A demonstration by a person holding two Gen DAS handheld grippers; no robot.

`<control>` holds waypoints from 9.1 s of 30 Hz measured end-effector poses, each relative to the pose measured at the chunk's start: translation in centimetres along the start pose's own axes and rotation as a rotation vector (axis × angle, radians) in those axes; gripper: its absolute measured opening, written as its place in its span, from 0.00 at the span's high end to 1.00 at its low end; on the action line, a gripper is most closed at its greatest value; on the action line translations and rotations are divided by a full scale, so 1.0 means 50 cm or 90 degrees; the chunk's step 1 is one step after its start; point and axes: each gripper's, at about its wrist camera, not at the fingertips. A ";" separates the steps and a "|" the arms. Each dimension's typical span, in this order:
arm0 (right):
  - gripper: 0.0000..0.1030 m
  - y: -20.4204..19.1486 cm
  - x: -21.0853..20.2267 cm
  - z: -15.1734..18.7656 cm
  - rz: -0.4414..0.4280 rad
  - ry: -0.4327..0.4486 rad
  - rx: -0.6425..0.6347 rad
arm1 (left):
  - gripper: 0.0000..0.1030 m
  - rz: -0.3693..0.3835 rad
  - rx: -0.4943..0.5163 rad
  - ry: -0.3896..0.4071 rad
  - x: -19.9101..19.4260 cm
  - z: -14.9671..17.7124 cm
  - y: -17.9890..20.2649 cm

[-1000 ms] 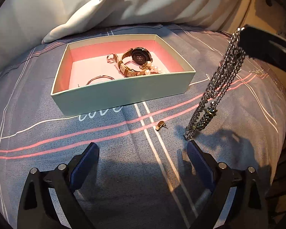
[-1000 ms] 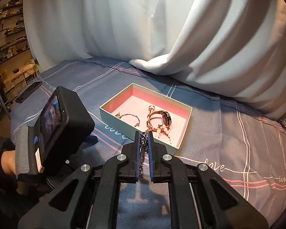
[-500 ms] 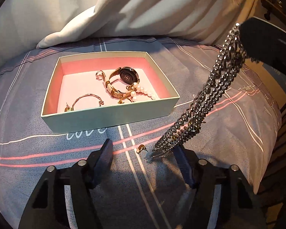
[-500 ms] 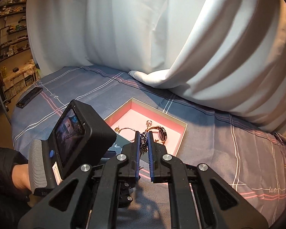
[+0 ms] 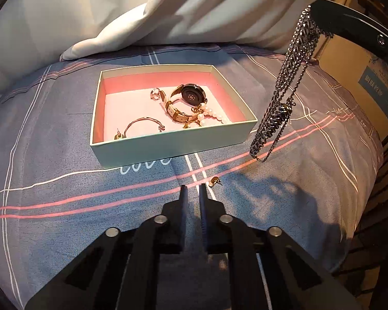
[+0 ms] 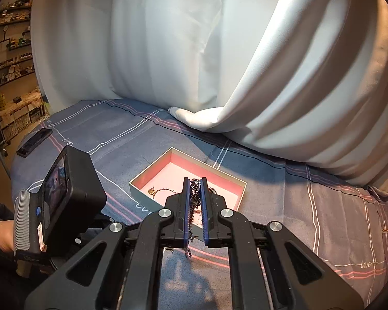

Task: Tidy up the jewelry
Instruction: 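Carry the chains over the box and open the right gripper, then move both grippers back toward the small gold earring on the sheet, then close the right gripper on the small gold earring, then lift the earring and carry it over the box with the right gripper, then lower the earring into the box and open the right gripper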

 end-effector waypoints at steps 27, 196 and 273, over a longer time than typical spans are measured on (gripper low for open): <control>0.93 0.071 0.167 -0.077 0.019 -0.052 0.047 | 0.99 -0.069 -0.068 0.139 -0.055 -0.259 -0.049; 0.86 -0.019 0.212 0.196 -0.031 -0.203 0.136 | 0.91 -0.114 -0.022 -0.004 0.057 0.006 -0.022; 0.80 0.064 0.324 -0.001 -0.054 -0.177 0.077 | 0.83 -0.135 -0.096 0.066 0.072 -0.256 -0.067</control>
Point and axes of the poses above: each gripper's, at about its wrist camera, not at the fingertips, and x roughly the way its jaws point, y to its right, z to its underside, and after that the axes turned 7 degrees about -z, right-handed
